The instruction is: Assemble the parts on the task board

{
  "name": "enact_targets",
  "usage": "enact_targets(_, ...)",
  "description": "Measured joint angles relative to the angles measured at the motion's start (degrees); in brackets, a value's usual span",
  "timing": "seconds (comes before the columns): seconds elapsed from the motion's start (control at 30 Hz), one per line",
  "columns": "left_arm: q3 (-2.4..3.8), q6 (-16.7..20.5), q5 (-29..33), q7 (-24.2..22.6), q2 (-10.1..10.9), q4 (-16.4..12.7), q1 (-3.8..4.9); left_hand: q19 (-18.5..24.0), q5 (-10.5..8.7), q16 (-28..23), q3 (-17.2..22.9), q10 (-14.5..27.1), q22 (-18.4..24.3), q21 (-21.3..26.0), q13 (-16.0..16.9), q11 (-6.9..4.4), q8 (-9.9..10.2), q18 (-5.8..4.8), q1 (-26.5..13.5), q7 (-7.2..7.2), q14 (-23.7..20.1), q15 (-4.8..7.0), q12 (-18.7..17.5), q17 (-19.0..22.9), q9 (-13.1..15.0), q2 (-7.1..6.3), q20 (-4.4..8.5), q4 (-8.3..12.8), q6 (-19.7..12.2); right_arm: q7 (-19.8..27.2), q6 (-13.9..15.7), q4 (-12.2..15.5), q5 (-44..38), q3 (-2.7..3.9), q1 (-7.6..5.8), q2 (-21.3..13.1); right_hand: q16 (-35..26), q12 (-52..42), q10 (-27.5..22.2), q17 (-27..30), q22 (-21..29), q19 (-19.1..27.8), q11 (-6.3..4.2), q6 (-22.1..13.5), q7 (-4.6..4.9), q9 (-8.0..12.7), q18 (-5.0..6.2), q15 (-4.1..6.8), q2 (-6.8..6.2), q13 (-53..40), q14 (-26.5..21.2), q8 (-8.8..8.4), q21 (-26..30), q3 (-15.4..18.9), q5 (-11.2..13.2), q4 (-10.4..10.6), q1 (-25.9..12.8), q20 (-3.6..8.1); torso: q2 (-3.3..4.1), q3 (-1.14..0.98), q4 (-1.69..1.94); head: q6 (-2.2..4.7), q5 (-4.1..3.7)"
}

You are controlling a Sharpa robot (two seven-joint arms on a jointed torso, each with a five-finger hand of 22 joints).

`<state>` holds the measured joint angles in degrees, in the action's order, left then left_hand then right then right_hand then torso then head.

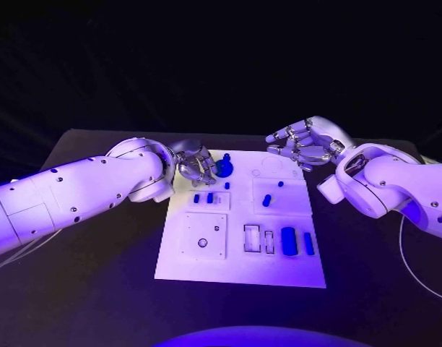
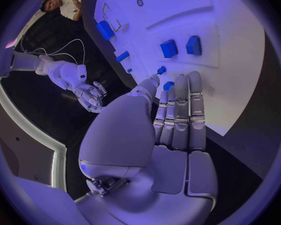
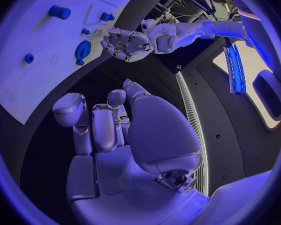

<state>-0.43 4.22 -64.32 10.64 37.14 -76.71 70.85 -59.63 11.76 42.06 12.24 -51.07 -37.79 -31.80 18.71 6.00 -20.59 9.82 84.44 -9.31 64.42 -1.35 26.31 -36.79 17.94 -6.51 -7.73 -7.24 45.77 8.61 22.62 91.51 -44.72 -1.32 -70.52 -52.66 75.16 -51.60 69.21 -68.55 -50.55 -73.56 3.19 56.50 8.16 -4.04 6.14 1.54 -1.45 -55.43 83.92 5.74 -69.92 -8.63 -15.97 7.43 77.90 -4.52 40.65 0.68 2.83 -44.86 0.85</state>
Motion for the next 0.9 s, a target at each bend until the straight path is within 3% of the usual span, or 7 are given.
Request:
enact_targets(0.13, -0.53, 1.6, -5.6, -3.2, -1.55, 1.42, -0.26, -1.35, -2.99, -1.48, 0.94, -1.74, 1.13, 1.2, -4.52, -0.08, 3.08, 0.0, 0.89, 0.71, 1.4, -0.01, -2.93, 2.08, -3.61, -0.29, 0.35, 0.95, 2.09, 0.0, 0.0, -0.03, 0.0, 0.0, 0.0, 0.1, 0.0, 0.0, 0.0, 0.0, 0.0, 0.0, 0.0, 0.0, 0.0, 0.0, 0.0, 0.0, 0.0, 0.0, 0.0, 0.0, 0.0, 0.0, 0.0, 0.0, 0.0, 0.0, 0.03, 0.01, -0.04, 0.14, -0.18)
enact_targets(0.3, -1.02, 2.62, -11.49, -4.97, -3.39, 3.08, -0.56, -3.57, -3.6, -1.28, 0.99, -3.62, 1.68, 1.41, -7.82, -0.3, 5.16, -0.01, 0.89, 0.68, 3.66, 0.2, -4.37, 2.91, -6.22, -0.29, 0.7, 1.03, 4.58, 0.01, 0.0, -0.07, 0.0, 0.0, 0.01, 0.17, 0.0, 0.0, 0.0, 0.0, 0.0, 0.0, 0.0, 0.0, 0.0, 0.0, 0.0, 0.0, 0.0, 0.0, 0.0, 0.0, 0.0, 0.0, 0.0, 0.0, 0.0, 0.0, 0.04, 0.01, -0.05, 0.27, -0.31)
enact_targets(0.47, -1.3, 2.75, -16.19, -5.44, -5.12, 4.42, -0.85, -7.36, -3.6, 2.66, 0.75, -4.77, 1.18, 0.11, -9.95, -0.93, 6.51, 0.0, 0.59, 0.94, 7.76, 0.76, -5.22, 1.72, -7.92, -0.08, 1.22, 1.27, 6.16, 0.02, -0.01, -0.08, 0.0, 0.0, 0.03, 0.24, 0.0, 0.0, 0.0, 0.0, 0.0, 0.0, 0.0, 0.0, 0.0, 0.0, 0.0, 0.0, 0.0, 0.0, 0.0, 0.0, 0.0, 0.0, 0.0, 0.0, 0.0, 0.0, 0.04, 0.01, -0.05, 0.4, -0.44)
enact_targets(0.53, -1.37, 2.7, -17.73, -5.43, -5.82, 4.92, -0.96, -8.82, -3.82, 7.13, 0.75, -4.9, 0.62, -0.78, -10.79, -0.99, 7.15, 0.01, 0.15, 1.11, 9.98, 0.91, -5.56, -2.14, -8.58, -0.35, 1.46, 1.27, 6.63, 0.02, -0.02, -0.09, 0.0, 0.0, 0.03, 0.28, 0.0, 0.0, 0.0, 0.0, 0.0, 0.0, 0.0, 0.0, 0.0, 0.0, 0.0, 0.0, 0.0, 0.0, 0.0, 0.0, 0.0, 0.0, 0.0, 0.0, 0.0, 0.0, 0.04, 0.02, -0.05, 0.42, -0.47)
enact_targets(0.6, -1.4, 2.6, -18.92, -5.33, -6.41, 5.39, -1.05, -10.5, -3.82, 14.12, 0.75, -5.69, -0.24, -2.03, -11.65, -1.11, 7.69, 0.0, -0.1, 1.23, 12.88, 1.06, -5.89, -8.92, -9.22, -0.06, 1.71, 1.27, 7.52, 0.02, -0.02, -0.09, 0.0, 0.0, 0.03, 0.3, 0.0, 0.0, 0.0, 0.0, 0.0, 0.0, 0.0, 0.0, 0.0, 0.0, 0.0, 0.0, 0.0, 0.0, 0.0, 0.0, 0.0, 0.0, 0.0, 0.0, 0.0, 0.0, 0.04, 0.02, -0.05, 0.43, -0.49)
enact_targets(0.73, -1.45, 2.18, -20.83, -5.04, -7.37, 6.39, -1.22, -15.05, -3.82, 25.35, 1.27, -7.2, -8.35, -11.11, -13.28, -1.31, 8.51, 0.0, -0.1, 1.33, 17.0, 1.3, -6.52, -19.97, -10.33, -0.06, 2.06, 1.1, 9.63, 0.03, -0.03, -0.09, 0.0, 0.0, 0.03, 0.35, 0.0, 0.0, 0.0, 0.0, 0.0, 0.0, 0.0, 0.0, 0.0, 0.0, 0.0, 0.0, 0.0, 0.0, 0.0, 0.0, 0.0, 0.0, 0.0, 0.0, 0.0, 0.0, 0.03, 0.01, -0.05, 0.34, -0.45)
enact_targets(0.9, -1.47, 1.45, -22.31, -4.69, -8.11, 7.24, -1.36, -18.19, -3.82, 30.94, 2.02, -8.12, -16.45, -19.88, -14.39, -1.41, 9.09, -1.66, -0.1, 1.33, 18.85, 1.73, -7.12, -25.85, -11.13, -0.06, 2.21, 1.25, 10.65, 0.03, -0.04, -0.08, 0.0, 0.0, 0.04, 0.35, 0.0, 0.0, 0.0, 0.0, 0.0, 0.0, 0.0, 0.0, 0.0, 0.0, 0.0, 0.0, 0.0, 0.0, 0.0, 0.0, 0.0, 0.0, 0.0, 0.0, 0.0, 0.0, 0.03, -0.03, -0.05, 0.31, -0.5)
